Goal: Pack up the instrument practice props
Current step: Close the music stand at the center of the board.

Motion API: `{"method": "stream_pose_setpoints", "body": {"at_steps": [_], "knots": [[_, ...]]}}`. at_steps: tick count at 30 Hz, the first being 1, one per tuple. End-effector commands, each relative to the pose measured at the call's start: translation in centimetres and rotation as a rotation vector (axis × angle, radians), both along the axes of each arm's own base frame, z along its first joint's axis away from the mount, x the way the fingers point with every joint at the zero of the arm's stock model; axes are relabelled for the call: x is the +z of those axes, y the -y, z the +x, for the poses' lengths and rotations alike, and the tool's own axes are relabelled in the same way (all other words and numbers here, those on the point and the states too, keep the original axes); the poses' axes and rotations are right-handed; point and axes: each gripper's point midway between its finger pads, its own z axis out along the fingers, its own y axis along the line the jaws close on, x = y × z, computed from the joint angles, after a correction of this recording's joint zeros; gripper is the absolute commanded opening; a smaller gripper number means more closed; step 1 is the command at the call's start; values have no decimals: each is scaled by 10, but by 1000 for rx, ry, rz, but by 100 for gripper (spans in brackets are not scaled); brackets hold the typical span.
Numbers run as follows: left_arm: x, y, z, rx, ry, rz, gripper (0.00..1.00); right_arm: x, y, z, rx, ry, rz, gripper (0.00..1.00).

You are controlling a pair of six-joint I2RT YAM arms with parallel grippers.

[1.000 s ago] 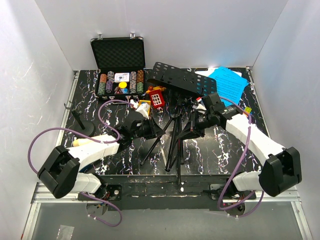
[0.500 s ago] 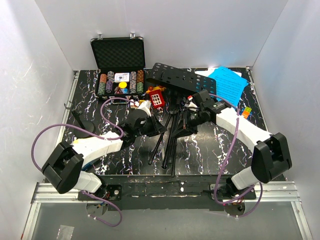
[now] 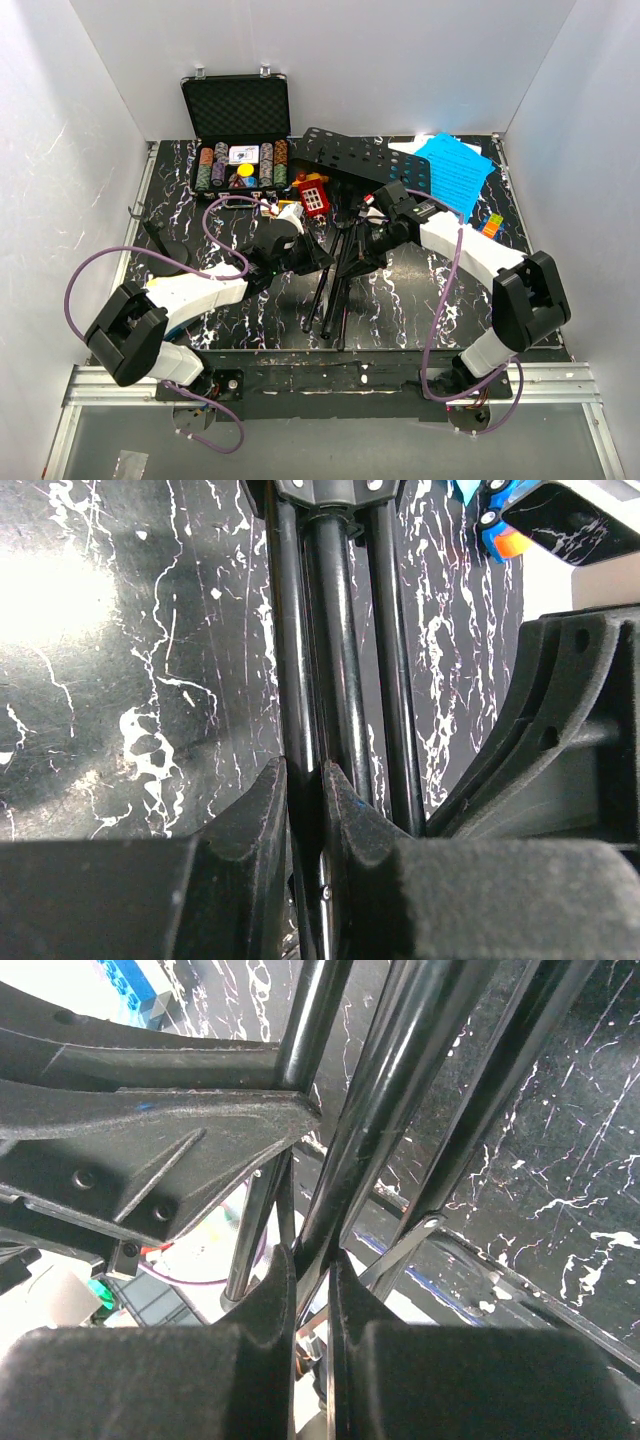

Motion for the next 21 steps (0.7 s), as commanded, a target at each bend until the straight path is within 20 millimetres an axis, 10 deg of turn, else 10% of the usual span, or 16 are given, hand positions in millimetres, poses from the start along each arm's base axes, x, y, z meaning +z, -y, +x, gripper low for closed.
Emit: {"method": "stream_pose_setpoints", "body": {"at_steps": [1, 9, 14, 21], "knots": [[214, 56, -36, -283, 395, -526, 0, -27, -3, 51, 32, 281, -76, 1], [201, 51, -37, -265, 384, -502, 0, -27, 0, 55, 37, 298, -104, 1], [170, 43, -35, -231, 361, -425, 0, -8, 2, 53, 27, 335, -86, 38], [137, 38, -35, -207, 311, -389, 0, 7, 3, 50, 22, 341, -75, 54]]}}
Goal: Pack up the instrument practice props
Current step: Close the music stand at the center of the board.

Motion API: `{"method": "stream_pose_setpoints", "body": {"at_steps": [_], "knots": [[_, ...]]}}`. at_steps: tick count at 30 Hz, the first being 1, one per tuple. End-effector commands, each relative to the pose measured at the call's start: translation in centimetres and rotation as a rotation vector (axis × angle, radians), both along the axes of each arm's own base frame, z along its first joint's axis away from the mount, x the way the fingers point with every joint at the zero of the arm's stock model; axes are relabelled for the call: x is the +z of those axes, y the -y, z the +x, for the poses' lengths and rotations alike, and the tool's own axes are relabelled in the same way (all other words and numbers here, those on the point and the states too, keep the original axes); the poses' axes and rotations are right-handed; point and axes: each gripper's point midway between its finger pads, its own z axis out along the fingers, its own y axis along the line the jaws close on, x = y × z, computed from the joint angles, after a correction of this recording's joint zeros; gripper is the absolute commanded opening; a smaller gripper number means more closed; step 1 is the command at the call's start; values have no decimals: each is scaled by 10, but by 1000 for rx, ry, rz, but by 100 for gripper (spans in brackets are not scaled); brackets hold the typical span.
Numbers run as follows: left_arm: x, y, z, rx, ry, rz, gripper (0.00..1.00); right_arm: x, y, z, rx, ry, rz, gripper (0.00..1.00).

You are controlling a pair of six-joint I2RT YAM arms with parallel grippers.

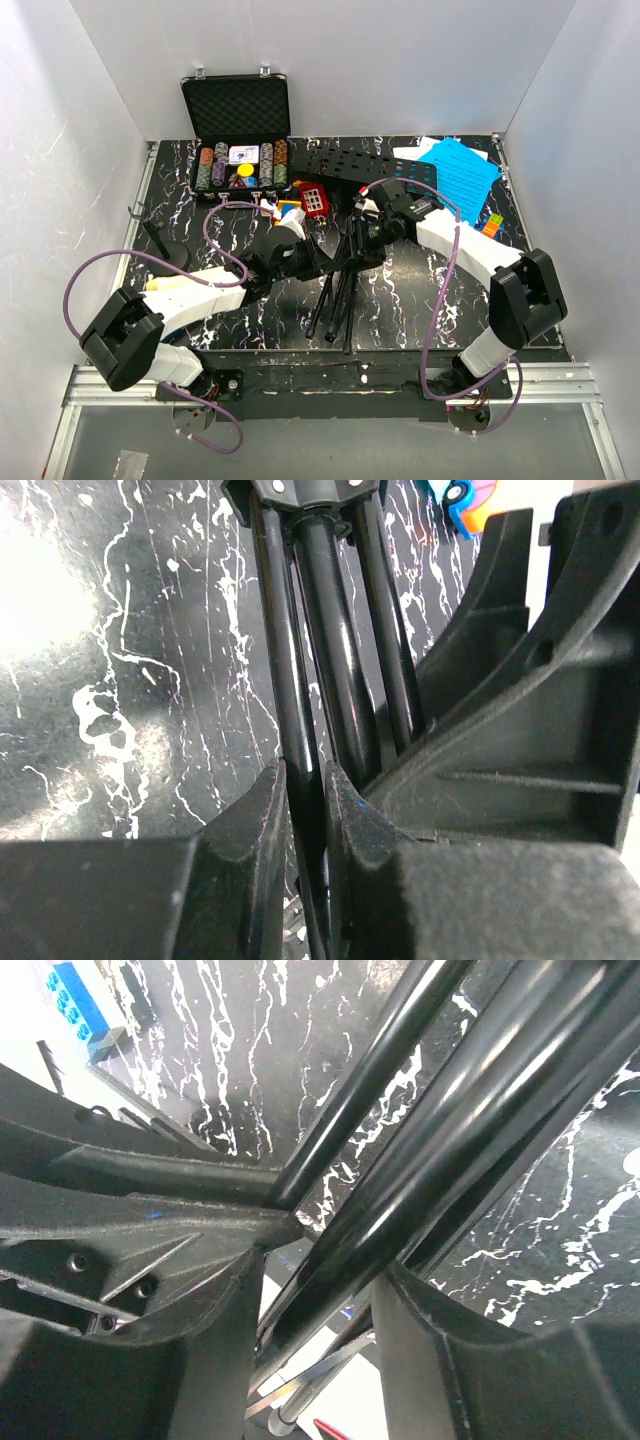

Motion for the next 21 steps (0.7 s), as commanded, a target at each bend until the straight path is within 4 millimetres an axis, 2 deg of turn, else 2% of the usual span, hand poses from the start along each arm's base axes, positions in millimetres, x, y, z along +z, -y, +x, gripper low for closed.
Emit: {"method": "stream_pose_setpoints", "body": {"at_steps": [1, 9, 14, 18, 21], "knots": [[133, 33, -22, -177, 301, -358, 0, 19, 3, 29, -29, 182, -11, 57], [104, 26, -20, -150, 279, -283, 0, 55, 9, 25, -48, 243, 25, 71], [81, 18, -19, -117, 247, -242, 0, 75, 18, 19, -61, 276, 41, 74], [75, 12, -17, -89, 252, -223, 0, 56, 36, 7, -110, 276, 12, 77], [72, 10, -16, -78, 253, -216, 0, 39, 46, 8, -199, 283, 49, 85]]}}
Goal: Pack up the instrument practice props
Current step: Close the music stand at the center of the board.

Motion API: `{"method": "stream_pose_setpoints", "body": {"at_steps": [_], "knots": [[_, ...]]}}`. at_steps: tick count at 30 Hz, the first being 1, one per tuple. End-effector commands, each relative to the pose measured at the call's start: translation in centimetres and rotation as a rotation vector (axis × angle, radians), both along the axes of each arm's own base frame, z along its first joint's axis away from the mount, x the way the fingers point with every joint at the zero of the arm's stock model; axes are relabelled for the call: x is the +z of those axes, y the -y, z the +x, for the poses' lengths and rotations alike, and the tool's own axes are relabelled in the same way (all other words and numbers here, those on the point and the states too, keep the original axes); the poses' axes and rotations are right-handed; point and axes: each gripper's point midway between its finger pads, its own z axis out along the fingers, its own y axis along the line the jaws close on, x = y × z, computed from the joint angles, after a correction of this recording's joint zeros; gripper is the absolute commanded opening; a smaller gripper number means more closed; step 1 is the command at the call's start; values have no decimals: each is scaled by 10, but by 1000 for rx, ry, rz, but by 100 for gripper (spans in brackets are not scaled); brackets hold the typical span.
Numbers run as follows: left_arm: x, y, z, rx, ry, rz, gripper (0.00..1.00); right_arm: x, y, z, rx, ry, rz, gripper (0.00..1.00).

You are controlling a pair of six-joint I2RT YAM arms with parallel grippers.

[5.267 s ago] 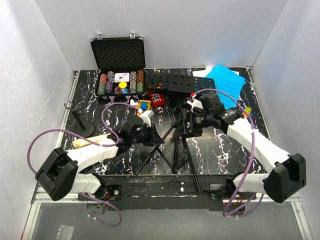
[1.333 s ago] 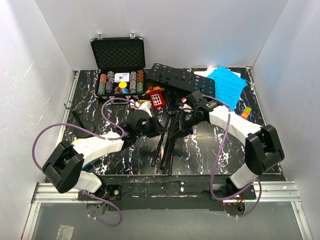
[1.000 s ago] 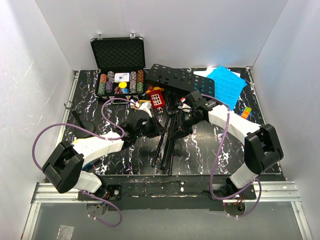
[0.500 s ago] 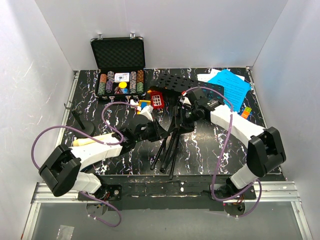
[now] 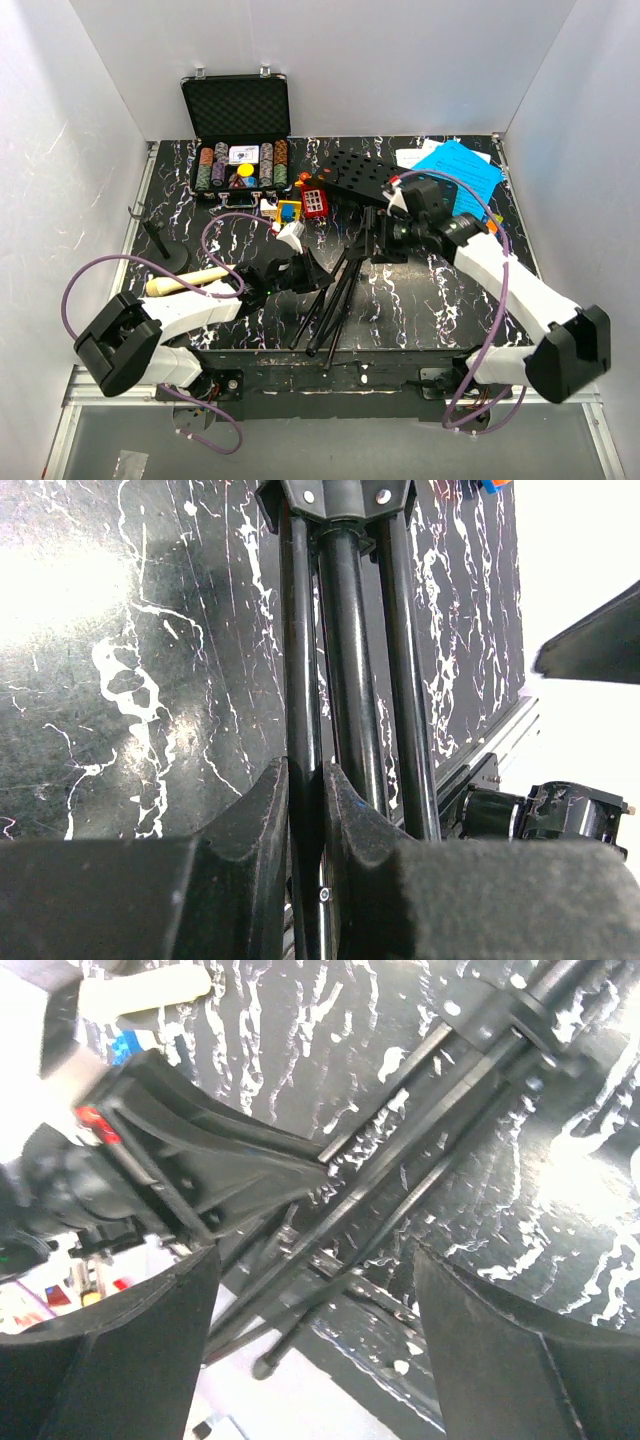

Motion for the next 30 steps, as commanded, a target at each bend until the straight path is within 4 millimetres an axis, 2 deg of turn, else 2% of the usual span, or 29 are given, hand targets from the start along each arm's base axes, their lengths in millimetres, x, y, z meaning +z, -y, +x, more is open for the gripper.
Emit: {"method": "stream_pose_setpoints", "body": {"at_steps": [1, 4, 8, 13, 17, 23, 27, 30], "knots": [[94, 17, 11, -18, 241, -232, 0, -20, 14, 4, -110, 19, 58, 86], [92, 18, 10, -25, 237, -236, 0, -40, 11, 3, -123, -37, 96, 88], [86, 15, 7, -21, 226, -232, 0, -60, -4, 6, -108, -127, 162, 89], [78, 12, 5, -18, 212, -225, 0, -69, -18, 18, -132, -160, 244, 90], [70, 18, 3, -43, 192, -228, 0, -89, -22, 25, -136, -207, 209, 91], [51, 30, -2, -88, 146, -220, 0, -102, -30, 40, -114, -179, 196, 92], [33, 35, -6, -115, 117, -189, 0, -107, -32, 48, -97, -163, 172, 78], [22, 38, -8, -134, 96, -176, 0, -115, -32, 49, -81, -159, 157, 61]]}}
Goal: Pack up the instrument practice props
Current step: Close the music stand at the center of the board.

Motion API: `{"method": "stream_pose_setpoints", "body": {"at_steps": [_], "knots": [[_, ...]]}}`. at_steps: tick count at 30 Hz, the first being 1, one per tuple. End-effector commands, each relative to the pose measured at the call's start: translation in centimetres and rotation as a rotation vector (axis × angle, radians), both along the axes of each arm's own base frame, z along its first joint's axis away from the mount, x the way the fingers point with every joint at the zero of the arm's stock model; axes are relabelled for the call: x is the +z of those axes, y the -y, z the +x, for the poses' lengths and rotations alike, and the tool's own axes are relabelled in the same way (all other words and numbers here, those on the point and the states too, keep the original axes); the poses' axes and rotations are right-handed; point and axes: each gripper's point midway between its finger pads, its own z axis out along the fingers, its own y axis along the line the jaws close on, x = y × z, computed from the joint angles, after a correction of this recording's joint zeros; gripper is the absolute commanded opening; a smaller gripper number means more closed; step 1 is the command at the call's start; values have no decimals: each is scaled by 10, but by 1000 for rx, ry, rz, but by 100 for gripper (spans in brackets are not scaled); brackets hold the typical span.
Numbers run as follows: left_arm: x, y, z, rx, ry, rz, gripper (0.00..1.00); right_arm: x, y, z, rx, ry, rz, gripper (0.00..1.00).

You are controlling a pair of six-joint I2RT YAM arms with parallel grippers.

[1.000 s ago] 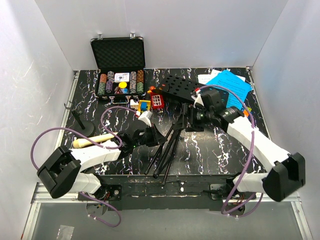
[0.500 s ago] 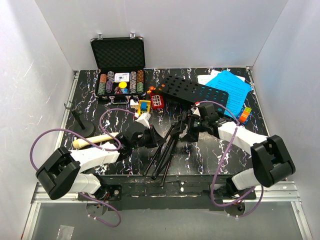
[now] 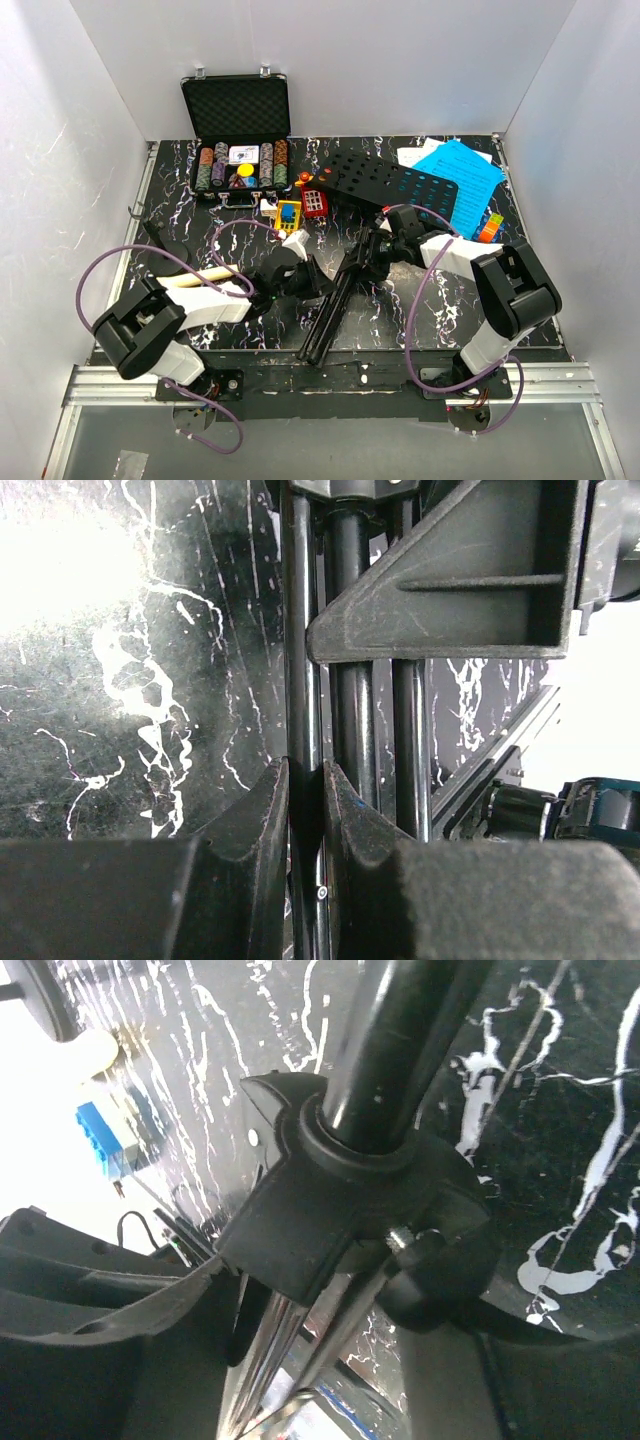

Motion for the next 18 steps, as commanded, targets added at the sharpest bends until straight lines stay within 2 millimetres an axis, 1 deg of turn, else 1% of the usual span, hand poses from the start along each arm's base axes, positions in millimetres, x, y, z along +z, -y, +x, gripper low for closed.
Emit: {"method": "stream_pose_setpoints", "body": {"at_steps": [1, 2, 3, 5, 7, 10, 11, 13, 15, 17, 18], "knots": [[48, 32, -4, -114, 101, -174, 0, 19, -14, 23, 50, 134, 45, 54], [47, 32, -4, -117, 97, -173, 5, 16, -13, 23, 55, 133, 39, 46], [45, 32, -5, -118, 94, -170, 12, 14, -13, 24, 60, 135, 36, 42], [45, 33, -6, -126, 92, -170, 33, 11, -12, 24, 71, 140, 27, 32], [46, 33, -7, -133, 92, -162, 41, 11, -12, 25, 80, 154, 15, 24], [51, 29, -6, -132, 108, -145, 51, 12, -10, 30, 88, 186, -4, 17], [51, 26, -6, -125, 111, -133, 54, 10, -7, 27, 91, 170, -21, 17], [55, 21, -5, -108, 128, -124, 60, 11, -6, 28, 90, 179, -32, 17], [57, 17, -5, -101, 141, -115, 65, 11, -5, 27, 90, 174, -36, 20], [53, 14, -6, -107, 135, -94, 68, 11, -6, 27, 88, 170, -36, 27], [52, 14, -8, -114, 133, -91, 68, 10, -5, 27, 86, 165, -39, 37]]}}
